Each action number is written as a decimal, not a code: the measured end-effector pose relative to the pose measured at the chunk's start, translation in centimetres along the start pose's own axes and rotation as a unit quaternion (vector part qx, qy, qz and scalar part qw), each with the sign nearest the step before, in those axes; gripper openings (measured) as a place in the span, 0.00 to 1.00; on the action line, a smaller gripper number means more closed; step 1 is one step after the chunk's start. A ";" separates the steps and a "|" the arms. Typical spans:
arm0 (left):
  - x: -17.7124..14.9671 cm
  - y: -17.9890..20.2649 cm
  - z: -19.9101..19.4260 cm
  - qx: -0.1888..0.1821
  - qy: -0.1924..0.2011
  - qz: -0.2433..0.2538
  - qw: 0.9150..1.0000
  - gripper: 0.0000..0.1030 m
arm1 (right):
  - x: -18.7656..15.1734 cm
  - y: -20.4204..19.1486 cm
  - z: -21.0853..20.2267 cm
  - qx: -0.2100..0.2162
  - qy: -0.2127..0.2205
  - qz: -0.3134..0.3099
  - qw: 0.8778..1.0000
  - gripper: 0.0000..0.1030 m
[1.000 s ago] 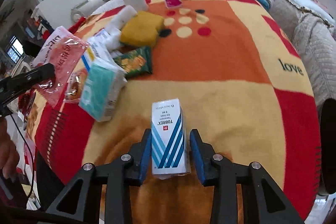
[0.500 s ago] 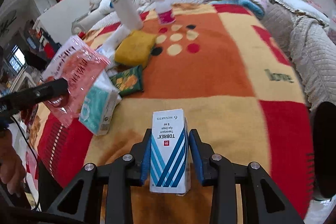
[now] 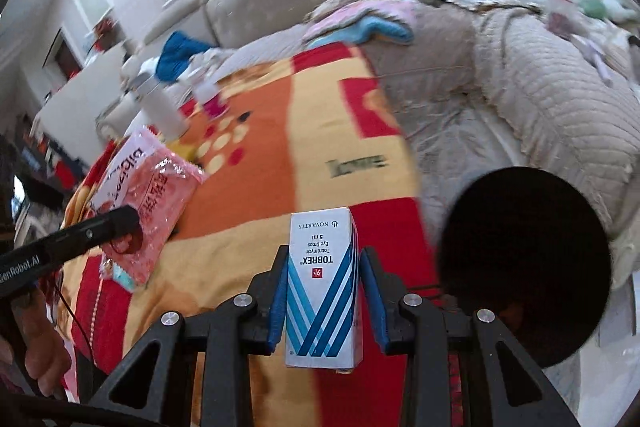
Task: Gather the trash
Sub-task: 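Carry both items over the black bin and open both tools to release, then move both open tools back over the remaining items on the blanket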
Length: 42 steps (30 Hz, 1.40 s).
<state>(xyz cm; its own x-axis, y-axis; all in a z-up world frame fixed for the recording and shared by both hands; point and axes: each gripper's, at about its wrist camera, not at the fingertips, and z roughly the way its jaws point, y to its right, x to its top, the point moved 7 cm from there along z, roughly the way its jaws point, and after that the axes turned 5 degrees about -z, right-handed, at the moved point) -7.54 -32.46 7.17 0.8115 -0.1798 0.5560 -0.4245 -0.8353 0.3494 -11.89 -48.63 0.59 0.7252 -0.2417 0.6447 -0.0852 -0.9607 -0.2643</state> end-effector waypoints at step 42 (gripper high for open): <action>-1.8 8.9 10.2 -0.059 -0.073 -0.015 0.995 0.55 | -2.0 13.2 -1.8 -0.086 0.011 0.128 0.988 0.67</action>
<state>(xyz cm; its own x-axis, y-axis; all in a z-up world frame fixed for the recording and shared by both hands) -8.72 -44.88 1.61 0.8705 -0.2369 0.4314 -0.4366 -0.7761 0.4550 -15.69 -61.06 -2.84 0.6494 -0.4809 0.5891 -0.3806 -0.8762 -0.2956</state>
